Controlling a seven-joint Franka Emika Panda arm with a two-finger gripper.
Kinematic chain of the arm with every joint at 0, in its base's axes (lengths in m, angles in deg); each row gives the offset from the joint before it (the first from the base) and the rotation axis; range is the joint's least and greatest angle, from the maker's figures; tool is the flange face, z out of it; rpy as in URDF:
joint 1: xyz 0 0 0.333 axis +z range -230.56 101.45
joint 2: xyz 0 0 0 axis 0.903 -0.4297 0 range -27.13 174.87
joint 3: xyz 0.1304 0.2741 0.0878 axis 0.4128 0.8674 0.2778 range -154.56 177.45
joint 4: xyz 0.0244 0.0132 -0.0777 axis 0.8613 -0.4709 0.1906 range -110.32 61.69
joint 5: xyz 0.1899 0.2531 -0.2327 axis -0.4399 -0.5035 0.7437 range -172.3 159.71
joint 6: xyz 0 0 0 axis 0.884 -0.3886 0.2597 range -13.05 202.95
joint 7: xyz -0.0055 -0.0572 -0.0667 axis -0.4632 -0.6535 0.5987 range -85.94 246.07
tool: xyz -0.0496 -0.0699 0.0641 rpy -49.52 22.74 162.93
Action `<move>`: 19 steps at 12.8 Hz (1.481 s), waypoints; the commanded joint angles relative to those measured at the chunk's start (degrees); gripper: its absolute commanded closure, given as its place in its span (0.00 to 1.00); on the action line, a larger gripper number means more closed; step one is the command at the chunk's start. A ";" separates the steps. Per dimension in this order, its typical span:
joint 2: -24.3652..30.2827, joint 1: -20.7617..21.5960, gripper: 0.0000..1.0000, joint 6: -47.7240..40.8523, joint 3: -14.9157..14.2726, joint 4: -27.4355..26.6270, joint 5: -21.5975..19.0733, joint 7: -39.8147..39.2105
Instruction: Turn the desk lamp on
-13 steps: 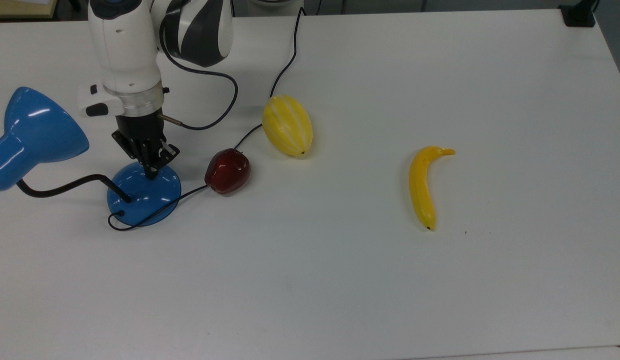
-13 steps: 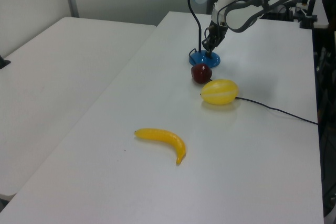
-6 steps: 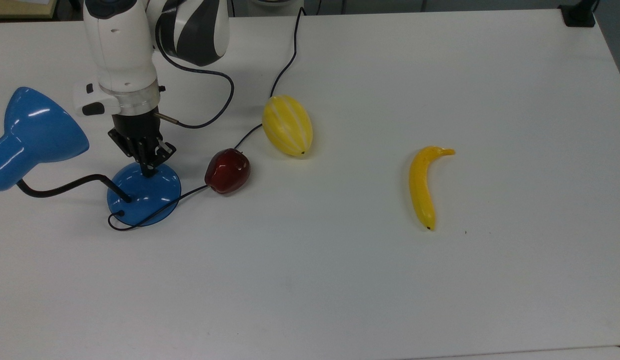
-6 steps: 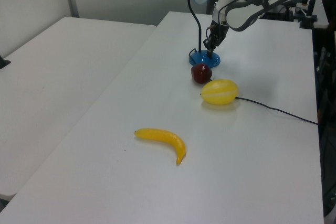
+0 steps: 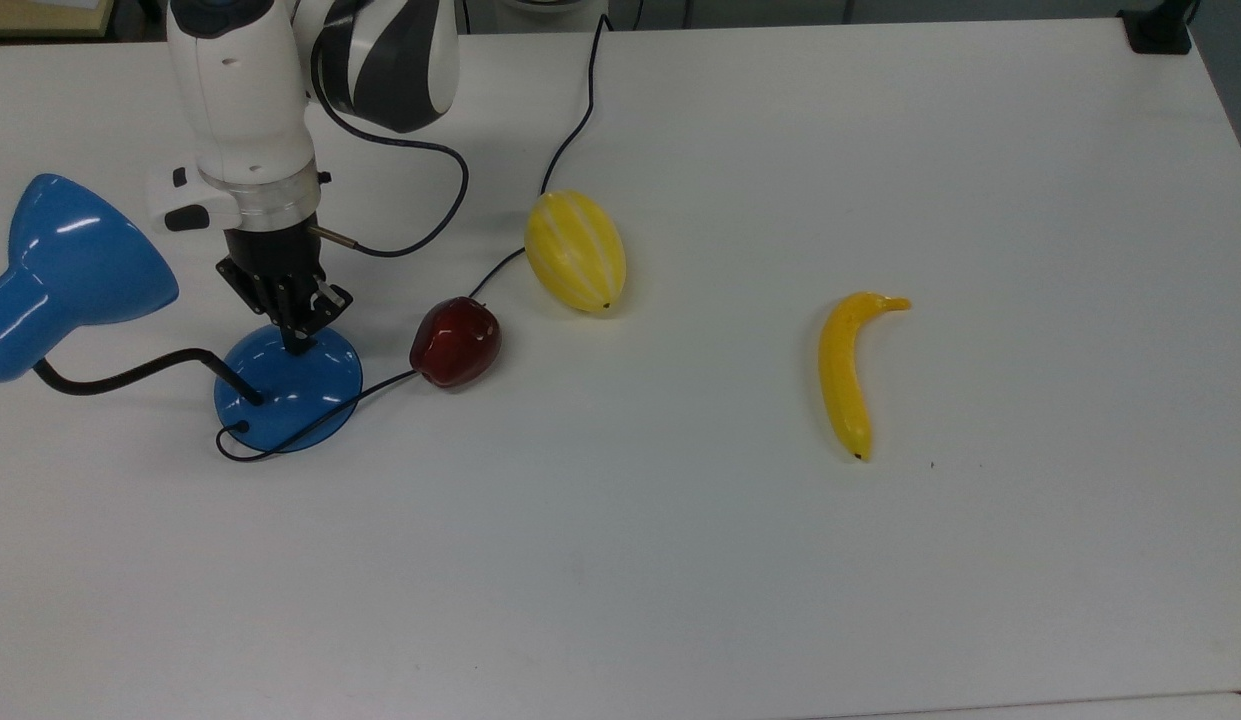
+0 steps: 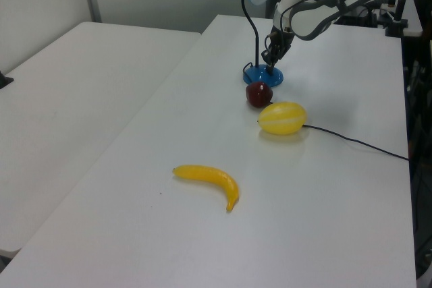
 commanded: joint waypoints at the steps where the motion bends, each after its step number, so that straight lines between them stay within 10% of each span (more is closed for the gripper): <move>1: -1.54 0.45 1.00 1.51 -0.57 0.06 0.25 -1.20; 11: 2.56 0.53 1.00 -0.58 -0.57 -0.55 2.45 -0.59; 17: 20.84 7.12 1.00 -30.26 -0.31 -4.07 1.05 -1.11; 19: 23.93 7.74 0.84 -36.51 -0.31 -3.98 -0.71 -1.55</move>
